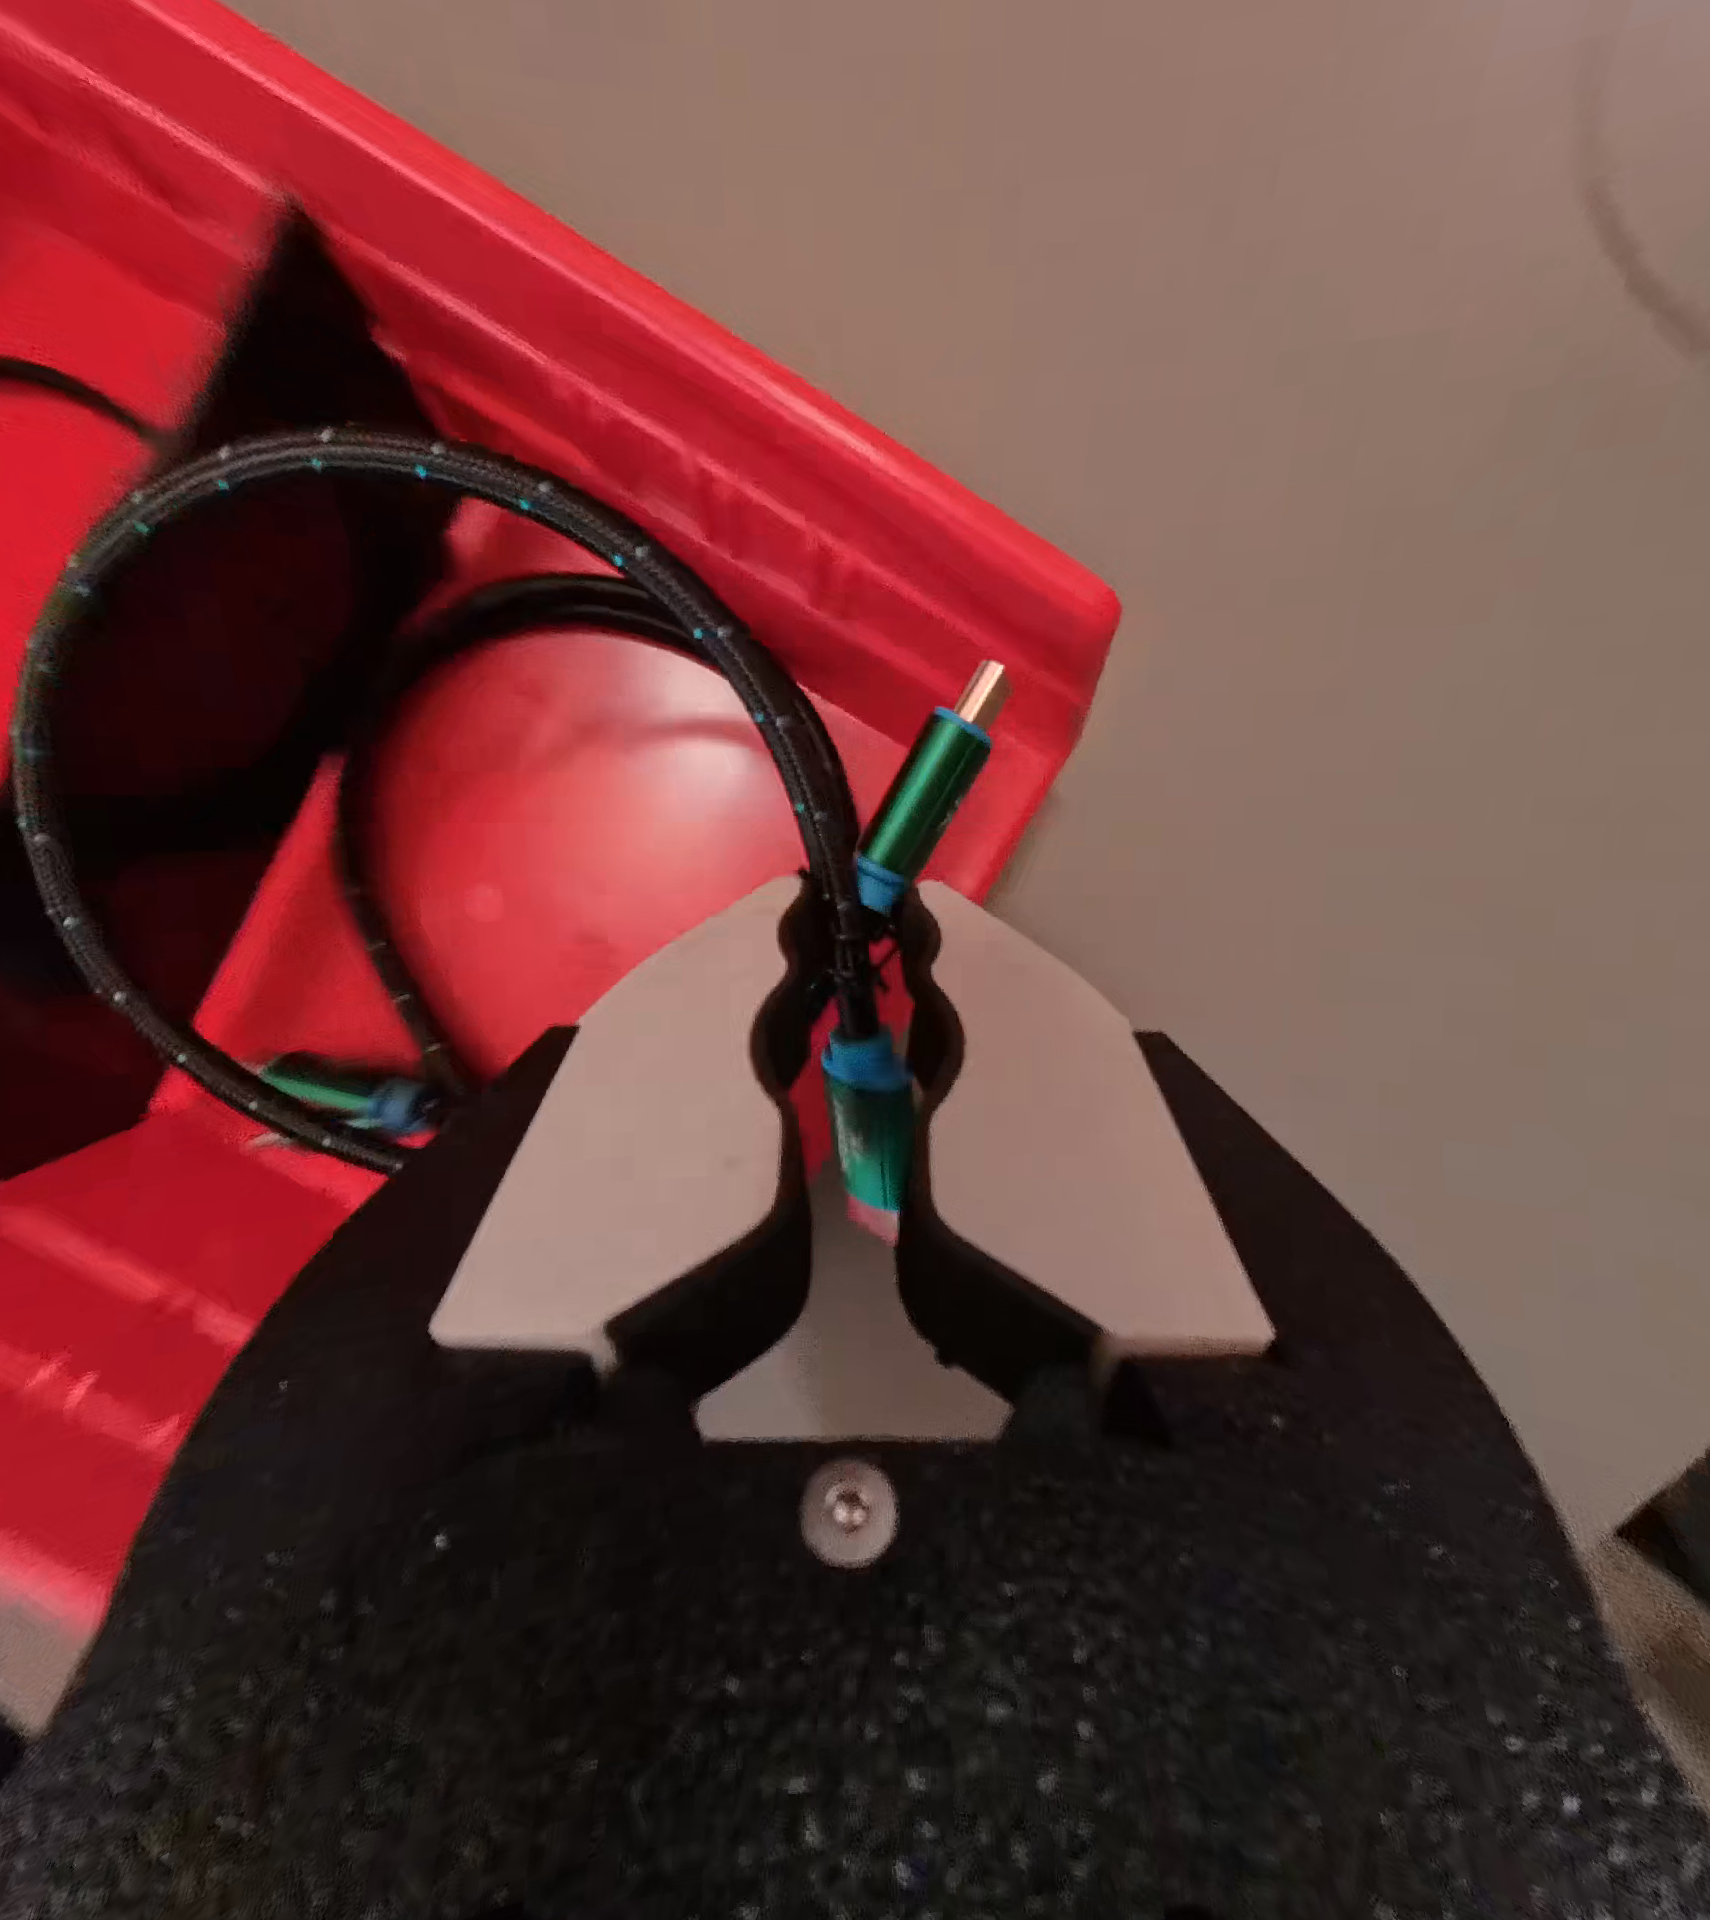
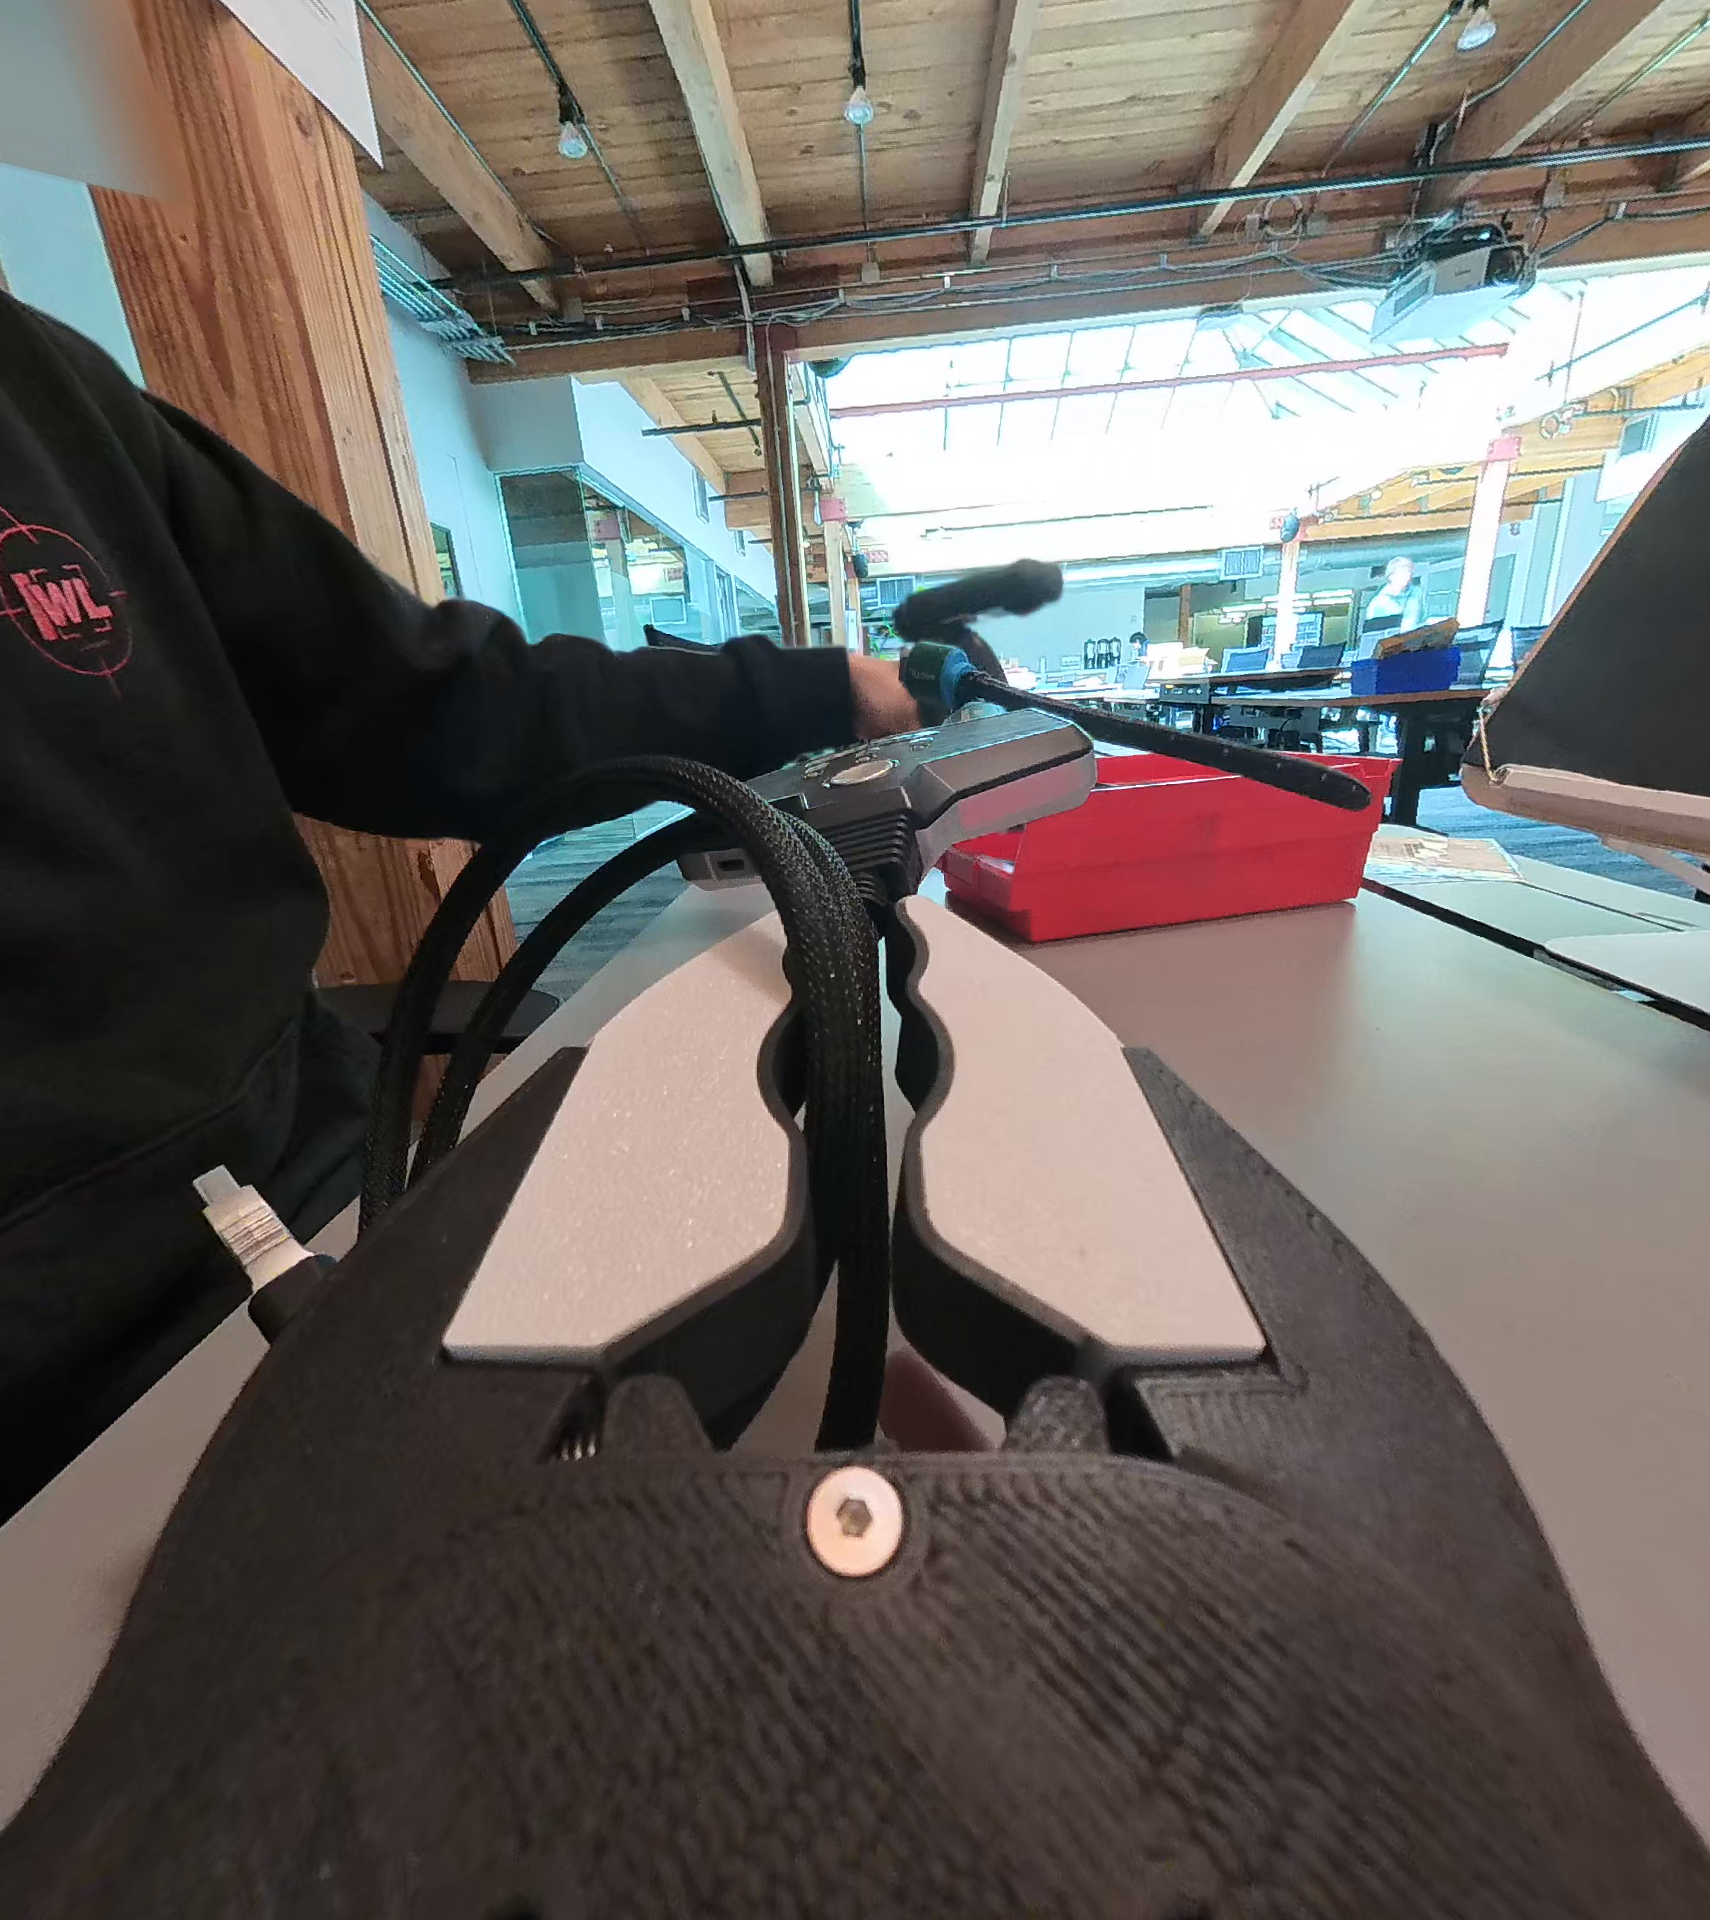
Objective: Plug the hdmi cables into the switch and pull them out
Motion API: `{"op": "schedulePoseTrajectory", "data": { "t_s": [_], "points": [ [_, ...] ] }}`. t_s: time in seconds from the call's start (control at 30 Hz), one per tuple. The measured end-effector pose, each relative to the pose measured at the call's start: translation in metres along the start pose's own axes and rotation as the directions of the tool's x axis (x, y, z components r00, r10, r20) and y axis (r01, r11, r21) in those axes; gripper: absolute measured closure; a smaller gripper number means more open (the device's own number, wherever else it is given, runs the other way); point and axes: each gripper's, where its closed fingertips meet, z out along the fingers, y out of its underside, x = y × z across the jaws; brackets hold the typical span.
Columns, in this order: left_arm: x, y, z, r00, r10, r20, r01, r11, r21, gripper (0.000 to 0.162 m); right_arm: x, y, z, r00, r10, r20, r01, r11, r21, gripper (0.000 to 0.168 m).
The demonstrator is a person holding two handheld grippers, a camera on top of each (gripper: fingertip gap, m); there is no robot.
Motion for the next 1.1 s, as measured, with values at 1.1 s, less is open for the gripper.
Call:
{"op": "schedulePoseTrajectory", "data": {
  "t_s": [1.1],
  "points": [
    [0.248,-0.148,-0.036,0.655,0.328,0.681,-0.678,0.653,0.337,0.149,-0.007,-0.007,0.002,1.000,-0.016,0.015,0.016,0.999,0.046,0.156]
  ]
}}
